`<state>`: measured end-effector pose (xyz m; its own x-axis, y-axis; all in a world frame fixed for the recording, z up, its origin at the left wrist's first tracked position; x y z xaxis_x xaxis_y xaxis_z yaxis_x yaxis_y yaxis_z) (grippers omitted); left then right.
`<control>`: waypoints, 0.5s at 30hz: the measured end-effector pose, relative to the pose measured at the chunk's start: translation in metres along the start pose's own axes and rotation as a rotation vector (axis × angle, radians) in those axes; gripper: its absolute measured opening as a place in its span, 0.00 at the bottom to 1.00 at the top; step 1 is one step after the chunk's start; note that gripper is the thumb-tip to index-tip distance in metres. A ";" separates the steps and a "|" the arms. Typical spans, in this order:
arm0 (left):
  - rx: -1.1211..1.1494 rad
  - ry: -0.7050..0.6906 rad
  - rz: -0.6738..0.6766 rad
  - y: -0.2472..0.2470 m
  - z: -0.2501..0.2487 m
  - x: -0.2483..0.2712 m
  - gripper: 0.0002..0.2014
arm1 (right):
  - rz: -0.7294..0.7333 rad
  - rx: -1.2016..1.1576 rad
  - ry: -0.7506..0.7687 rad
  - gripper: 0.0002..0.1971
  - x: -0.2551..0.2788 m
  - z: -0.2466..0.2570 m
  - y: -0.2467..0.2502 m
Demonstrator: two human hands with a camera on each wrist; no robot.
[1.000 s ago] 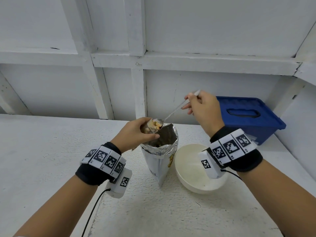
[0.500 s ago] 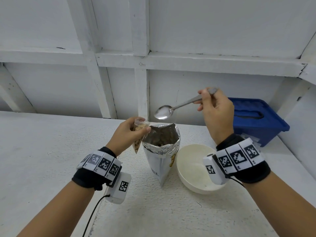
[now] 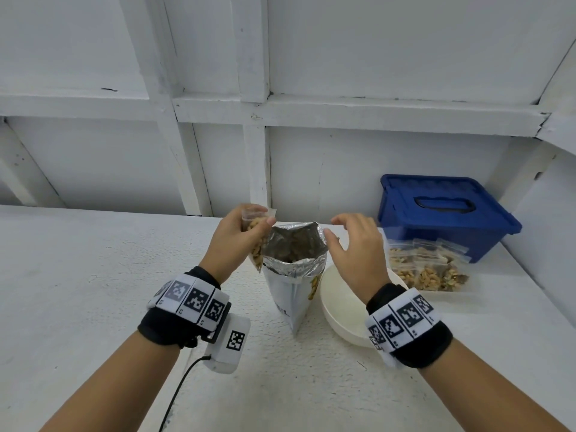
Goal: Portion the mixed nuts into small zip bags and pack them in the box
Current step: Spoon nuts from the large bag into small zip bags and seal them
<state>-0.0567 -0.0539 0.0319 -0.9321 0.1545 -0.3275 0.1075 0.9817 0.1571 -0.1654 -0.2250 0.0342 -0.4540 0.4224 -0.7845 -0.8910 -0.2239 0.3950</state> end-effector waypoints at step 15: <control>0.339 0.167 0.128 -0.017 -0.021 0.017 0.20 | 0.245 -0.355 -0.182 0.12 0.020 0.039 -0.019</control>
<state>-0.0818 -0.0705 0.0430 -0.9441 0.2854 -0.1648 0.3087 0.9410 -0.1389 -0.1577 -0.1778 0.0298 -0.6734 0.4593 -0.5794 -0.7133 -0.6096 0.3458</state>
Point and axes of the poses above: each hand's wrist, its own x-axis away from the middle knuckle, its own y-axis out of the back of the hand, z = x × y, the point moved 8 cm from there along -x, towards the middle knuckle, and after that the axes turned 15 degrees about -z, right-handed, at the moved point
